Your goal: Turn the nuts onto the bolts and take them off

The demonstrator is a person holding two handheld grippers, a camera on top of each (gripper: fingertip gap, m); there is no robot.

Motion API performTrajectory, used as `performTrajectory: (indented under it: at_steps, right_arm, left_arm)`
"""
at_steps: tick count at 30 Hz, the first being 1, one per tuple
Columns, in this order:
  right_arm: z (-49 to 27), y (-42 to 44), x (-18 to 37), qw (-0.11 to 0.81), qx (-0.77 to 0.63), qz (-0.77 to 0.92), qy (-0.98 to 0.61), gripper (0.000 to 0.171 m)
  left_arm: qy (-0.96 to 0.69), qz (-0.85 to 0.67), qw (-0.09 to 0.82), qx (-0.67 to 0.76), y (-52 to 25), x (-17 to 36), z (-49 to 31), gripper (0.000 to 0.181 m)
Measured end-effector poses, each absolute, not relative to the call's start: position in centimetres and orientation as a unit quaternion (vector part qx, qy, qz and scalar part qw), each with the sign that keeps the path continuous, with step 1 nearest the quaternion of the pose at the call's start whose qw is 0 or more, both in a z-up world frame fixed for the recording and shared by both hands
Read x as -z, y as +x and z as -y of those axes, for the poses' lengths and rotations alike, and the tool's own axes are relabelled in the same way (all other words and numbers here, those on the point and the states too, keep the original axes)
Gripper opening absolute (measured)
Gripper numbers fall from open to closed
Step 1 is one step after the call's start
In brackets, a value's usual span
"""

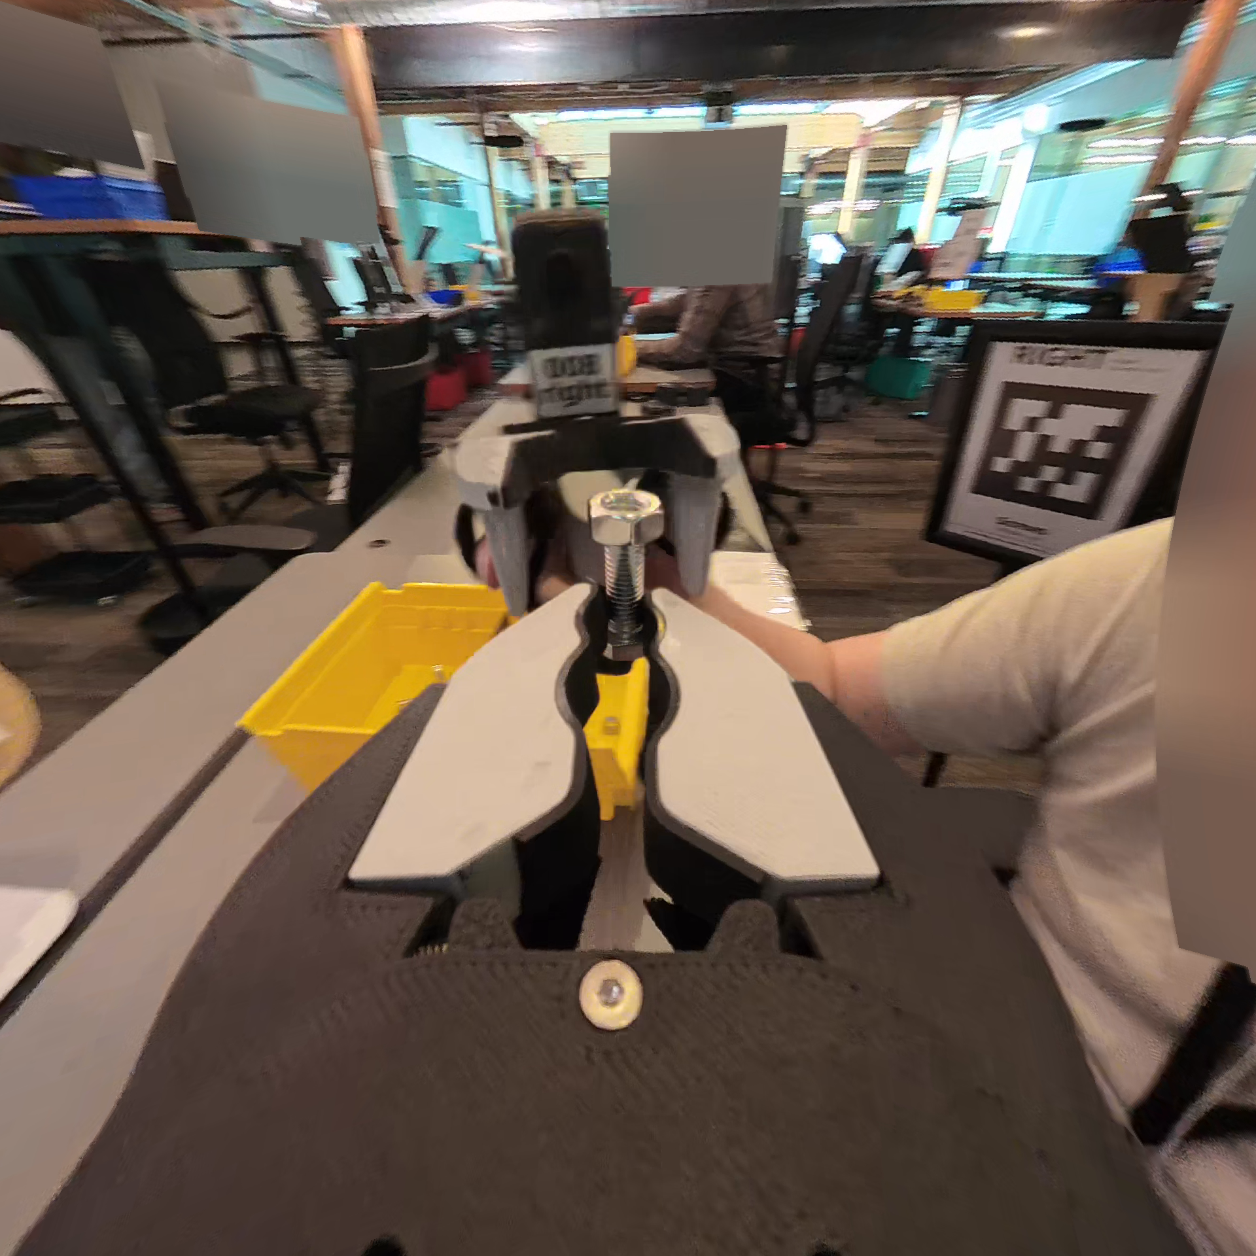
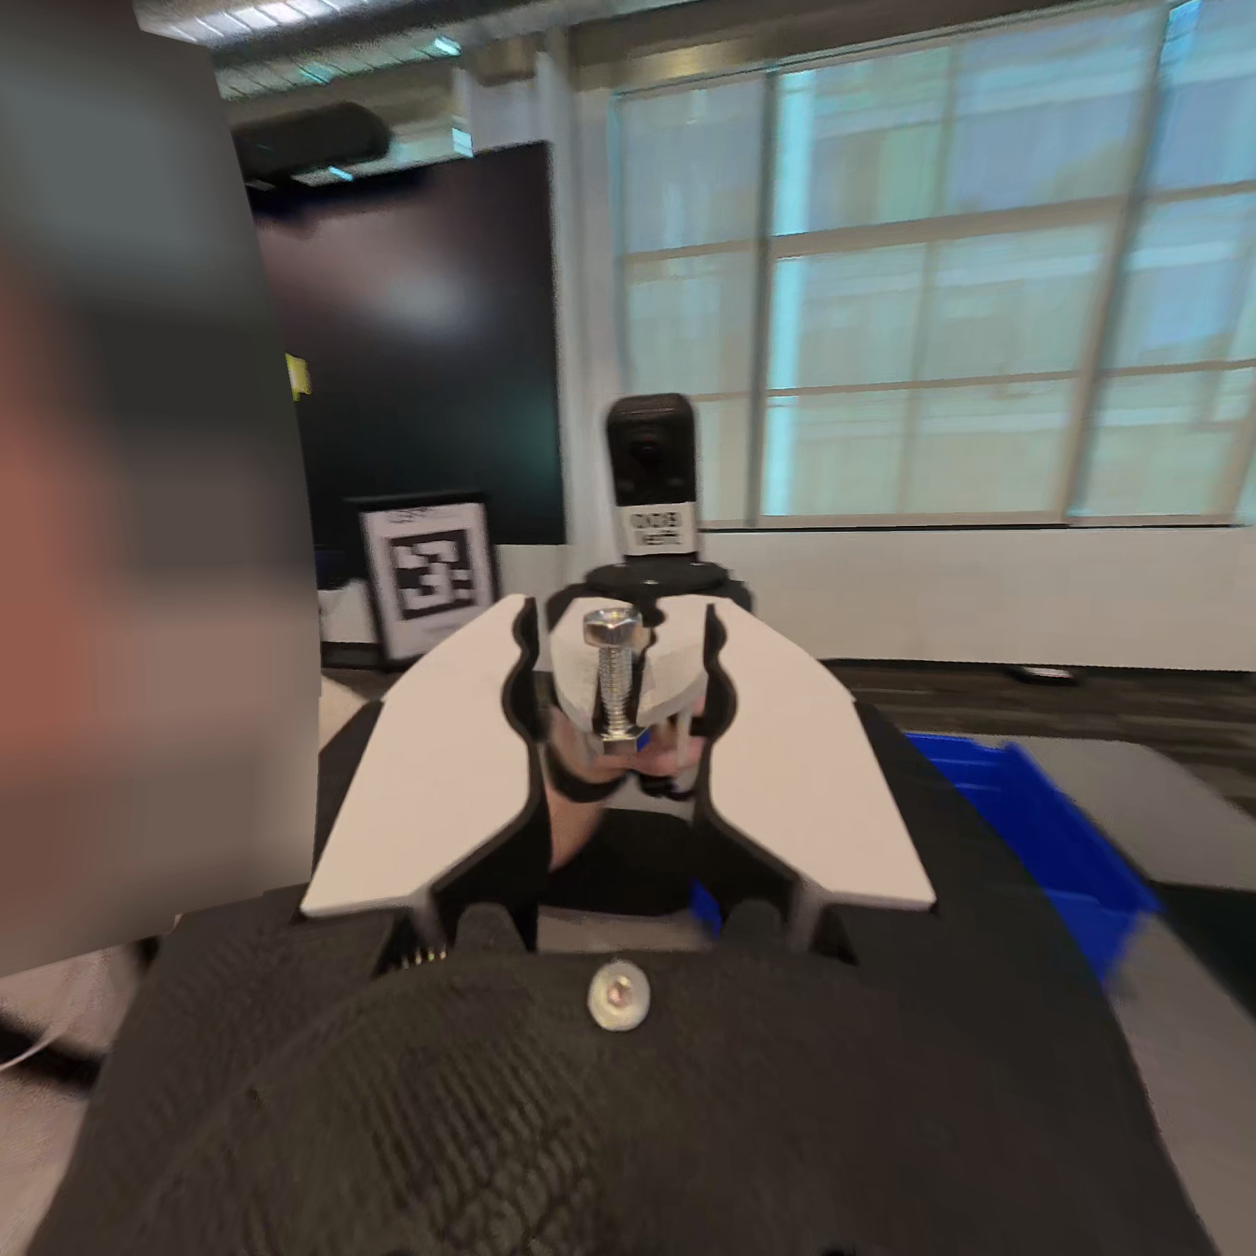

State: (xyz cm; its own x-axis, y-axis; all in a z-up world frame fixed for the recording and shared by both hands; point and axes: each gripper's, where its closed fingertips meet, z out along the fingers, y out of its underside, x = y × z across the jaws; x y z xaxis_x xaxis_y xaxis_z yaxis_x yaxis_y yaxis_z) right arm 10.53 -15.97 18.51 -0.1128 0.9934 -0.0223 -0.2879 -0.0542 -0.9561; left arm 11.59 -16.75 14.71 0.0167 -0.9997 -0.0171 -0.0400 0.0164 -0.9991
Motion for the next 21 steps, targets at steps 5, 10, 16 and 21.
performTrajectory:
  at_steps: [5,10,16,21]
  right_arm:
    - [13.3,10.0,-18.4,0.669,-0.411,0.387,-0.484,0.049]
    - [13.2,9.5,-18.2,0.716,-0.327,0.363,-0.5,0.045]
    - [13.3,9.2,-17.7,0.703,-0.331,0.379,-0.502,0.02]
    - [15.8,9.2,-18.1,0.643,-0.417,0.441,-0.468,0.019]
  left_arm:
    - [-0.554,-0.457,0.584,0.378,10.4,-14.8,13.2,0.009]
    - [-0.557,-0.437,0.618,0.342,10.2,-15.1,12.8,0.009]
    - [-0.553,-0.449,0.615,0.339,10.9,-14.8,13.4,0.009]
    - [-0.516,-0.49,0.584,0.391,11.4,-15.3,15.6,0.009]
